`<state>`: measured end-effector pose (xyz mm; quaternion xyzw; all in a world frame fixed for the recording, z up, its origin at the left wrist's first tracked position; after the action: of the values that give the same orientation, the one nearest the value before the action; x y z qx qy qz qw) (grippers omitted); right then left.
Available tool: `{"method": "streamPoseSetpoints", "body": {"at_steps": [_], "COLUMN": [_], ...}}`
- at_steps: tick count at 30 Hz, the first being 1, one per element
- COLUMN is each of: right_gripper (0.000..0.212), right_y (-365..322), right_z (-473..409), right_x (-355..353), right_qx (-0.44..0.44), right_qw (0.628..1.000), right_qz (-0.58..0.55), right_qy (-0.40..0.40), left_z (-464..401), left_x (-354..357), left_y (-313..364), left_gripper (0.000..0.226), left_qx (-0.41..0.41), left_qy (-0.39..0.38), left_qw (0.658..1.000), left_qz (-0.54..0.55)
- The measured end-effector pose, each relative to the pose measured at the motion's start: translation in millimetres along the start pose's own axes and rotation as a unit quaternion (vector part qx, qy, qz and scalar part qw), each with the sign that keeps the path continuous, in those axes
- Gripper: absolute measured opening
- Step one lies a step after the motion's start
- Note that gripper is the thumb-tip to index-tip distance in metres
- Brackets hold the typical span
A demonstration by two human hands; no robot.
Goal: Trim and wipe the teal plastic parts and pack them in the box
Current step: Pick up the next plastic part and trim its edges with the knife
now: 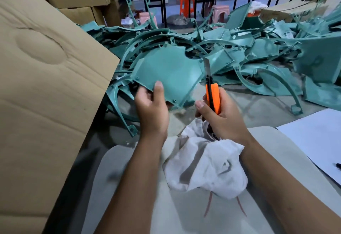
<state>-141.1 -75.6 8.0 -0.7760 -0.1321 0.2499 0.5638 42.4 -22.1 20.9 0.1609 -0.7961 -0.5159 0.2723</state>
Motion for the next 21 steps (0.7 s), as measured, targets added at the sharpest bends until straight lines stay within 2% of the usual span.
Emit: {"method": "streamPoseSetpoints", "body": {"at_steps": [2,4,7,9,11,15,21], "right_gripper": [0.021,0.023,0.023,0.027,0.029,0.033,0.035], "right_y": [-5,-13,-17,-12,-9,-9,-15], "right_z": [2,5,6,3,1,0,2], "right_x": [-1,-1,6,12,16,18,18], "right_qx": [-0.029,-0.078,-0.097,-0.07,-0.046,-0.035,-0.062], "right_qw": [0.996,0.985,0.971,0.961,0.95,0.929,0.934], "right_qz": [0.081,0.152,0.218,0.266,0.303,0.361,0.34], "right_qy": [0.015,0.029,0.001,-0.036,-0.064,-0.07,-0.097], "left_z": [-9,-19,-18,-3,6,3,7], "left_x": [-15,-24,-20,-11,-3,-4,-2], "left_y": [9,8,-17,-38,-49,-47,-43], "left_gripper": [0.007,0.01,0.008,0.012,0.019,0.017,0.024], "left_qx": [0.017,0.006,-0.102,-0.186,-0.228,-0.23,-0.249], "left_qy": [0.066,0.094,0.069,0.041,0.018,0.027,0.061], "left_qw": [0.998,0.995,0.99,0.977,0.966,0.957,0.94], "left_qz": [-0.013,0.023,0.075,0.095,0.122,0.174,0.226]}}
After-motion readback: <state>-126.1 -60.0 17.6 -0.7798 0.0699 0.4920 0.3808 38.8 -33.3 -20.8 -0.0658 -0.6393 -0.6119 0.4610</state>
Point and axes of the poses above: each hand's wrist, its own z-axis away from the middle knuckle, its own x-axis out of the palm, y = z × x, the point moved 6 cm from there along -z, towards the middle knuckle, and after that the axes turned 11 degrees about -y, right-handed, at the moved point
